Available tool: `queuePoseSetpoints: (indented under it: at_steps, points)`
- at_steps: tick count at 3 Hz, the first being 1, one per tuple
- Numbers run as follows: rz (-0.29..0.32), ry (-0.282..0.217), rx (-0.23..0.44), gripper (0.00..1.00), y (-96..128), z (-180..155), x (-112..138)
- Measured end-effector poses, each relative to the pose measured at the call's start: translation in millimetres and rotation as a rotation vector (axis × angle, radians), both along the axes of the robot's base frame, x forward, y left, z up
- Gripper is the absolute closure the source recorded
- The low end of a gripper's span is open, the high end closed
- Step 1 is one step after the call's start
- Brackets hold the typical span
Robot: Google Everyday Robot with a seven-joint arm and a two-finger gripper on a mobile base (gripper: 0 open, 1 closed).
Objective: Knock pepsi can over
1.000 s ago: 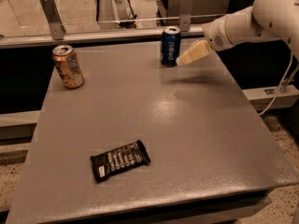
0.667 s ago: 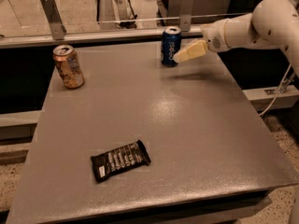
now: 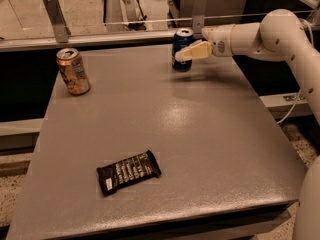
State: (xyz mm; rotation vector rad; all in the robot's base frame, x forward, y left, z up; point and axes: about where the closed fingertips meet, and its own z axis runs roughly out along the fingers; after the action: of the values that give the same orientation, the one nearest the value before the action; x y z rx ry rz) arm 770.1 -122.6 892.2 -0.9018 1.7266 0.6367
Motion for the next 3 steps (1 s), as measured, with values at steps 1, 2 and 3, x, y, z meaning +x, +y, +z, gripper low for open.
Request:
queuePoseSetpoints:
  at_steps: [1,2,3]
  points:
    - [0.059,0.052,0.03,0.18,24.6,-6.9,-3.7]
    - [0.112,0.101,0.051,0.41,41.1,-12.7,-11.4]
    - [0.159,0.106,0.065,0.65,49.8,-8.0,-25.2]
